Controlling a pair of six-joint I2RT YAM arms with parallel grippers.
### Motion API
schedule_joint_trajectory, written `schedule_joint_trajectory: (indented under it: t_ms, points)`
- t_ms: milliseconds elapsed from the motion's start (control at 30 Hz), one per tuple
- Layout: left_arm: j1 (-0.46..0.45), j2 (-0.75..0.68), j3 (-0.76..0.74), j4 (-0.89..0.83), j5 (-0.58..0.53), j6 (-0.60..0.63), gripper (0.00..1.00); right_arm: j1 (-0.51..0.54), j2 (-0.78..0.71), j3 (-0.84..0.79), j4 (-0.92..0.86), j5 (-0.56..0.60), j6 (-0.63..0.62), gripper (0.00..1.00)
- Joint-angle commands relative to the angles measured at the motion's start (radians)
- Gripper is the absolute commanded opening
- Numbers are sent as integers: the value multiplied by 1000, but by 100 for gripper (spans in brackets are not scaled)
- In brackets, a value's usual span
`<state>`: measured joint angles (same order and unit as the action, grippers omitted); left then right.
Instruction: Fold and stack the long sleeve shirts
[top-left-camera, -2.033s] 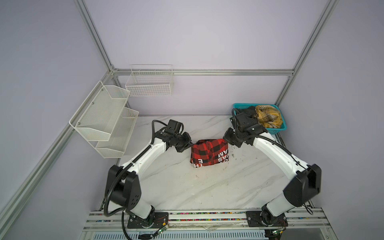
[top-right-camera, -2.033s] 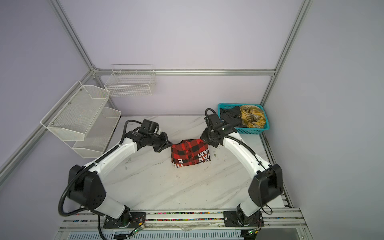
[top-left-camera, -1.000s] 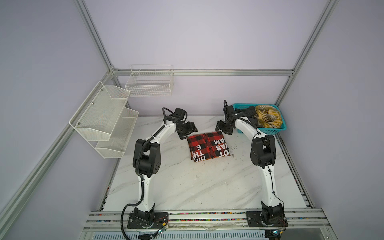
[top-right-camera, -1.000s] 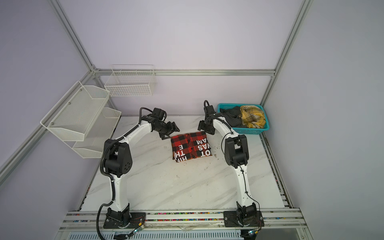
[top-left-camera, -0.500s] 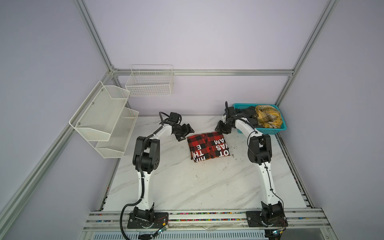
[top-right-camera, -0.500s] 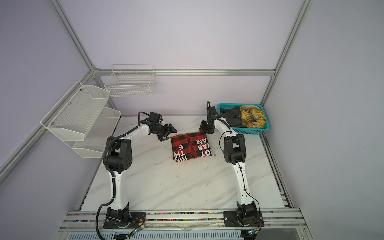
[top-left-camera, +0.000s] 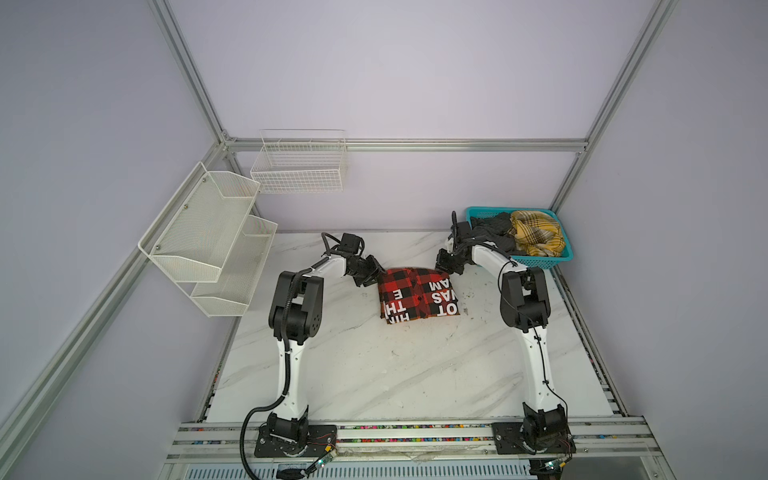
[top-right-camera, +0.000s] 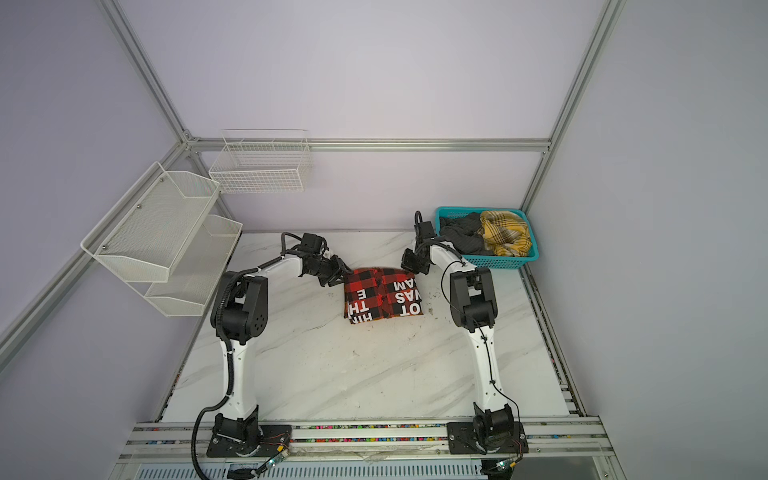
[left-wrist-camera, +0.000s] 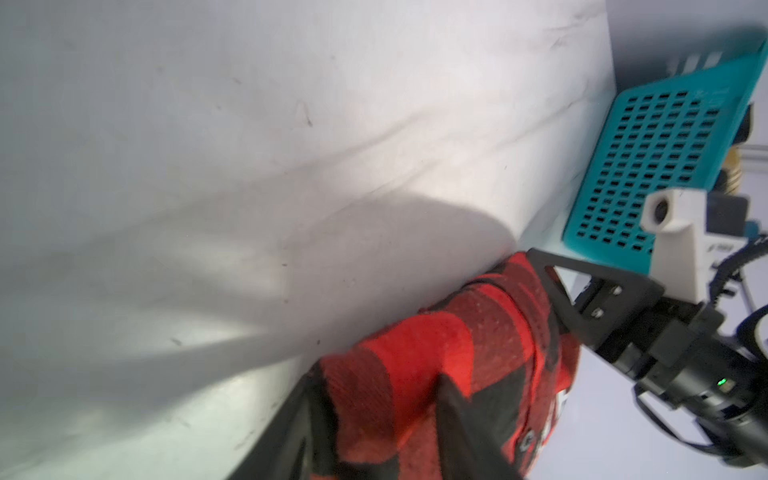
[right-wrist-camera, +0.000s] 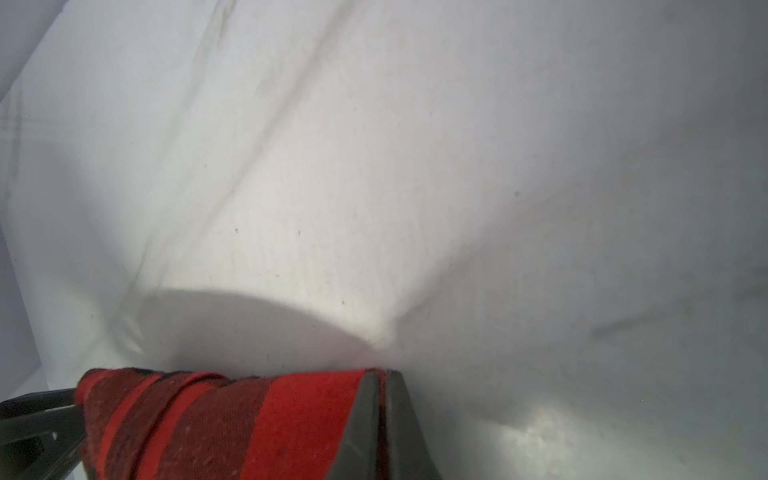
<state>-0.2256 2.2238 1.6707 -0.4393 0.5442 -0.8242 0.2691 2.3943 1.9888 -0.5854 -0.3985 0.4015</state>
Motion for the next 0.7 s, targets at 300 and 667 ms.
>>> schedule_joint_trajectory:
  t_ms: [300,667]
  points:
    - [-71,-62,66,113,45,-74,0,9,-328,-259,219,64,73,0]
    - [-118,71,238,104,53,-102,0,-65,-388,-454,259,236,149,0]
